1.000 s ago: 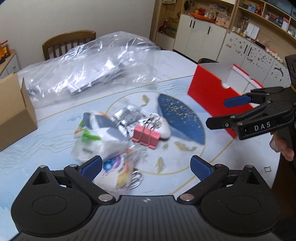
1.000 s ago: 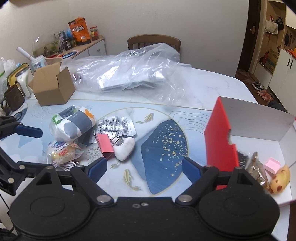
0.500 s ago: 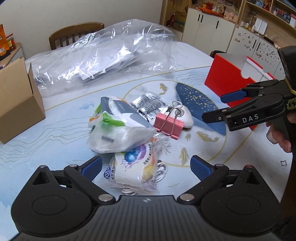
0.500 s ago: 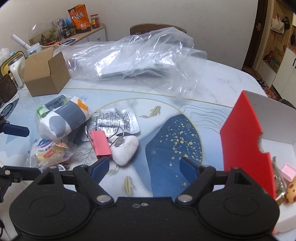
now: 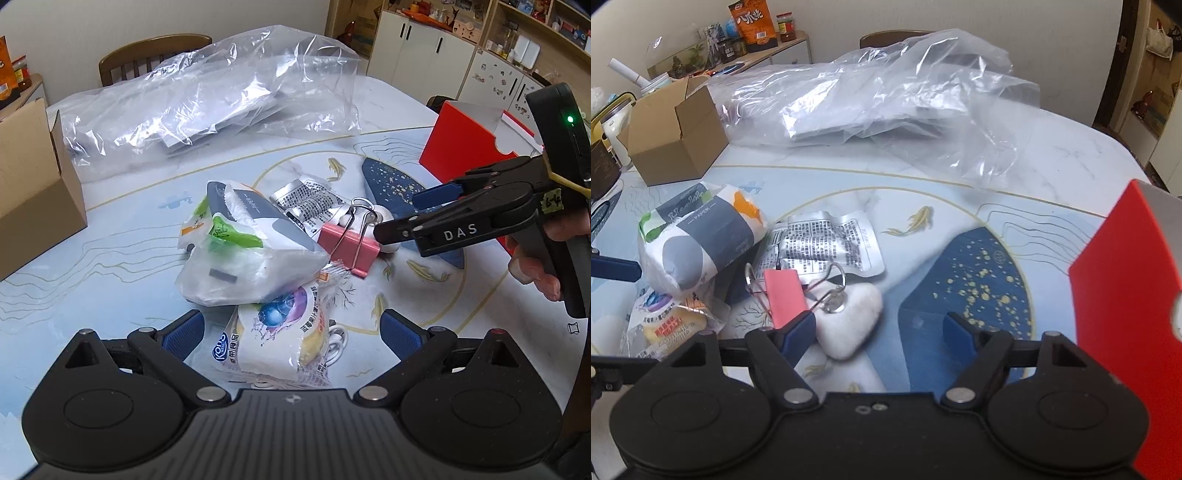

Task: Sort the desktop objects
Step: 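Grasp the blueberry snack pack with left tool while right tool grasps white heart plush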

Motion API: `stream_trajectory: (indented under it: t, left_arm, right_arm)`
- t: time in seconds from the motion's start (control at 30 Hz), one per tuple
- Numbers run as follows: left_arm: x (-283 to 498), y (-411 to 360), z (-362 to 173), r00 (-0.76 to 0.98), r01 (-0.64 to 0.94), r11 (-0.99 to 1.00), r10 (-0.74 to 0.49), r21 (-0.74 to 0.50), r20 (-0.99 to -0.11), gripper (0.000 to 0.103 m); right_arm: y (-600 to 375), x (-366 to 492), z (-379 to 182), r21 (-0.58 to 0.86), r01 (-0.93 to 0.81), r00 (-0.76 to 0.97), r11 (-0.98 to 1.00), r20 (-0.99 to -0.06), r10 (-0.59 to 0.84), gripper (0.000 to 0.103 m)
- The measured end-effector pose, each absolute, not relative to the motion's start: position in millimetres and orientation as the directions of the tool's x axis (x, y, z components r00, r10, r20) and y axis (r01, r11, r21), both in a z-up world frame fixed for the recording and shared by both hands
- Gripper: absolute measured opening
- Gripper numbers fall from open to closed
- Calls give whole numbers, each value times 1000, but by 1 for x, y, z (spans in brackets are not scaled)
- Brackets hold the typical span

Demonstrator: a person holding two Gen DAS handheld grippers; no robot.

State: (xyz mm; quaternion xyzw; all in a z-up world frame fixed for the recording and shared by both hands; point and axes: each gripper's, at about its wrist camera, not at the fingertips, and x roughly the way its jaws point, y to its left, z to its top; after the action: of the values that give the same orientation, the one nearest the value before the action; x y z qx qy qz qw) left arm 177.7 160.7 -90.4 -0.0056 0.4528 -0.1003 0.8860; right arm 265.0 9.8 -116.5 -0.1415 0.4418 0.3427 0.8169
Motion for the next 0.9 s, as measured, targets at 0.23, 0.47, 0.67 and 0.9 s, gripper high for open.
stream_trajectory:
  t: [0.23, 0.47, 0.67, 0.9]
  left_arm:
    - [181, 168, -100, 558, 142, 984, -167, -104, -813, 101]
    - [181, 169, -103, 558, 147, 983, -175, -111, -811, 92]
    - [183, 165, -106, 549, 157, 983, -170, -99, -818, 79]
    - [185, 163, -106, 550, 156, 985, -153, -80, -821, 64]
  right_arm:
    - [20, 270, -125, 103, -696, 330, 710, -833, 444, 65]
    - [25, 267, -128, 104, -703, 325, 703, -833, 448, 56]
    - [23, 264, -128, 113, -699, 323, 707, -831, 452, 46]
    - [17, 261, -126, 111, -686, 332, 720, -832, 445, 37]
